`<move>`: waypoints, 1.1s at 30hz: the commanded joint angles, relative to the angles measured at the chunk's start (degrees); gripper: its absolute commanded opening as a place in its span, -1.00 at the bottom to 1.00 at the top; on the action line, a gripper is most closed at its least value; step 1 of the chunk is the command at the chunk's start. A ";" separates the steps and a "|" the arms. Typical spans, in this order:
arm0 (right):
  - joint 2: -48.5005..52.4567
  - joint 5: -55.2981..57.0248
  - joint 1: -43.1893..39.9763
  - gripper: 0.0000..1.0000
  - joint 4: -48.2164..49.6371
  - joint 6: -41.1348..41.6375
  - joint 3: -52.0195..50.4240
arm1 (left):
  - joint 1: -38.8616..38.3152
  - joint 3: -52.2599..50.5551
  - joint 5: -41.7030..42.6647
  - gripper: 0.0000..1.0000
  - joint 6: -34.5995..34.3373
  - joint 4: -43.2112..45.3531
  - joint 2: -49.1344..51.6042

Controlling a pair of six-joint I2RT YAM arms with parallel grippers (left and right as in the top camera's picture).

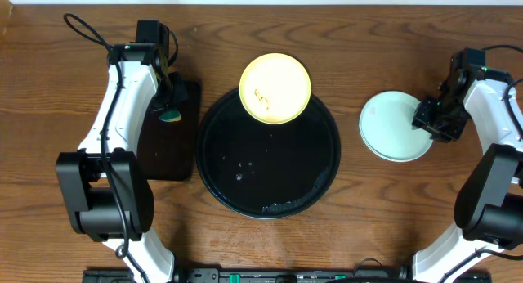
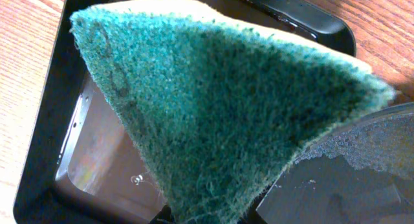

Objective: Clean dirty plates on tray and stack at the side
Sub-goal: 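Stack the pale green plate onto the first plate and release, then move right gripper to the yellow plate and grasp its rim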

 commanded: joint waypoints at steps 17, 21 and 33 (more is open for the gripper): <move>0.26 -8.66 25.83 -0.13 21.29 -5.46 5.14 | 0.04 0.20 0.17 -0.84 -0.33 1.29 0.20; 3.72 -0.61 31.58 -0.13 22.38 -0.87 5.14 | 0.04 0.20 0.81 -0.84 -0.35 1.29 0.20; 11.72 1.38 37.40 -0.19 22.80 1.55 5.14 | 0.04 0.20 0.79 -0.83 -0.33 1.29 0.20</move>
